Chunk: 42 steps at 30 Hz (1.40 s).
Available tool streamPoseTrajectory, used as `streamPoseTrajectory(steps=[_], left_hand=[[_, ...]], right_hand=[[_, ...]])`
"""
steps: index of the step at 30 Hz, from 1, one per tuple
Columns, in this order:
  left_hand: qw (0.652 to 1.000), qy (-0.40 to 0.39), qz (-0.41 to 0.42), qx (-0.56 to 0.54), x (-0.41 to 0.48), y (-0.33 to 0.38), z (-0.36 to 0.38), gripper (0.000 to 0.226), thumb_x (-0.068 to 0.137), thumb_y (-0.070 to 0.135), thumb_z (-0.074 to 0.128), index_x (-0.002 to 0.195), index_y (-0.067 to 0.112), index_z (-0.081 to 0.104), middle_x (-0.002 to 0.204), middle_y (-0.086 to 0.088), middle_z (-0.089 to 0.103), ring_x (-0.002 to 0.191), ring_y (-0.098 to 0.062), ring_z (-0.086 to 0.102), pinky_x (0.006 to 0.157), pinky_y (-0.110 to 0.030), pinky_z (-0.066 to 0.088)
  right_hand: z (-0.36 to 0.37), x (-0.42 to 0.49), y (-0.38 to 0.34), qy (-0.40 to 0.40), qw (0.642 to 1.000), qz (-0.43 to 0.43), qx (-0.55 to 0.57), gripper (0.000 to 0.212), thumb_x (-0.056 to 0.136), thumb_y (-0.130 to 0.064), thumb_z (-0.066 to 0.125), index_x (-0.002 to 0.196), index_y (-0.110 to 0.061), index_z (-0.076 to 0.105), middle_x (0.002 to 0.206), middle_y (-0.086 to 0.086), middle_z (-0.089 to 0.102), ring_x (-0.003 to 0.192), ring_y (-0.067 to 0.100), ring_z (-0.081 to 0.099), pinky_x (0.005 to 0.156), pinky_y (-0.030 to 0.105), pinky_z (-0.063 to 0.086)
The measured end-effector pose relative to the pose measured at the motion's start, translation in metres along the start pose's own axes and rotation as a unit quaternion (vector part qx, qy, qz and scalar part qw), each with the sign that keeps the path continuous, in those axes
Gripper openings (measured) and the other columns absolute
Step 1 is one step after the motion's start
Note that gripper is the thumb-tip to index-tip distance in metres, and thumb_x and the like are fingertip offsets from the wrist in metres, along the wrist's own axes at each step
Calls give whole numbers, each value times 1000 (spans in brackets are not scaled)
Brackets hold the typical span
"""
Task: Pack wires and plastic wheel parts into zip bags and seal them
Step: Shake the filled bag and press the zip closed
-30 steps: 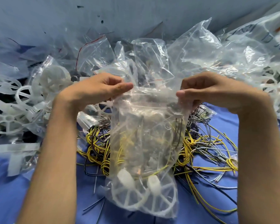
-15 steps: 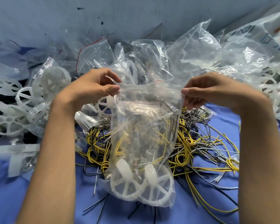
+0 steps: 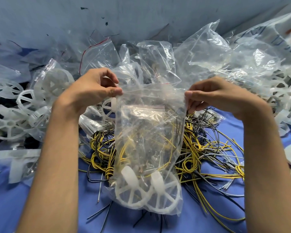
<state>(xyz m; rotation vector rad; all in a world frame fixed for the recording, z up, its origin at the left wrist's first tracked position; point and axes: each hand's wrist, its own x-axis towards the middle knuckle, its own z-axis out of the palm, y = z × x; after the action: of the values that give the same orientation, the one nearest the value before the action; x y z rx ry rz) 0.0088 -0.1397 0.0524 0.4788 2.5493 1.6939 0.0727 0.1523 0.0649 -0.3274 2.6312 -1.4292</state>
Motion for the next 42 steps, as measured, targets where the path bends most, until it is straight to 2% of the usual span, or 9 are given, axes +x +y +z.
streamPoseTrajectory(steps=[8, 15, 19, 22, 25, 28, 34, 38, 42], left_hand=[[1000, 8, -8, 4, 1, -5, -4, 29, 77, 0, 69, 77, 17, 46, 55, 9, 65, 55, 2, 63, 50, -9, 45], [999, -6, -32, 6, 0, -3, -2, 30, 65, 30, 75, 90, 20, 62, 75, 5, 73, 70, -5, 65, 74, -23, 50], [994, -86, -36, 52, -3, 0, 3, 18, 75, 30, 72, 87, 16, 71, 82, 1, 73, 75, -6, 61, 67, -14, 47], [992, -98, -36, 68, -3, 0, 9, 13, 82, 26, 69, 85, 14, 72, 80, -3, 70, 74, -6, 59, 70, -16, 47], [994, -78, -39, 60, -1, -1, 10, 12, 83, 26, 68, 81, 14, 72, 67, 7, 67, 62, 2, 56, 57, -7, 43], [996, -67, -34, 57, 0, -2, 9, 10, 81, 24, 69, 77, 14, 71, 60, 10, 65, 55, 5, 54, 52, -6, 41], [996, -45, -20, 67, 2, 0, 12, 10, 80, 17, 73, 70, 17, 72, 62, 3, 65, 61, -6, 53, 64, -24, 39], [997, -46, -24, 57, 2, 1, 12, 9, 78, 22, 74, 71, 17, 73, 65, 2, 67, 63, -5, 55, 67, -23, 41], [995, -77, -19, 57, 1, 1, 17, 14, 78, 31, 73, 80, 18, 75, 75, 5, 72, 69, 1, 62, 69, -15, 43]], right_hand=[[-5, -2, 4, 13, 998, -56, -28, 20, 92, -8, 56, 75, -7, 67, 66, 3, 68, 64, 12, 64, 64, 15, 49], [-10, -7, 6, 16, 998, -63, 20, 15, 82, -22, 64, 77, -9, 70, 69, 2, 69, 66, 9, 63, 65, 14, 50], [-8, -5, 9, 12, 999, -39, 25, 29, 71, -37, 64, 82, -11, 71, 80, 8, 72, 76, 14, 66, 77, 20, 54], [-3, -1, 8, 7, 999, -31, 7, 17, 79, -28, 66, 81, -12, 72, 80, 5, 73, 76, 13, 65, 77, 20, 53], [1, 4, 8, 14, 999, -30, -17, 12, 86, -18, 65, 77, -14, 71, 74, 1, 71, 73, 10, 62, 78, 24, 51], [2, 6, 8, 23, 998, -47, -31, 14, 87, -13, 64, 74, -15, 69, 65, -6, 68, 64, 2, 59, 65, 13, 47], [2, 6, 7, 22, 995, -80, -61, 16, 88, -11, 63, 75, -15, 70, 70, 2, 71, 67, 7, 61, 65, 13, 47], [0, 7, 9, 30, 995, -72, -58, 13, 85, -24, 67, 81, -14, 74, 80, 5, 74, 76, 17, 67, 77, 31, 49], [5, 10, 8, 21, 995, -66, -71, 10, 84, -27, 68, 81, -19, 74, 79, -4, 74, 76, 8, 68, 80, 31, 51]])
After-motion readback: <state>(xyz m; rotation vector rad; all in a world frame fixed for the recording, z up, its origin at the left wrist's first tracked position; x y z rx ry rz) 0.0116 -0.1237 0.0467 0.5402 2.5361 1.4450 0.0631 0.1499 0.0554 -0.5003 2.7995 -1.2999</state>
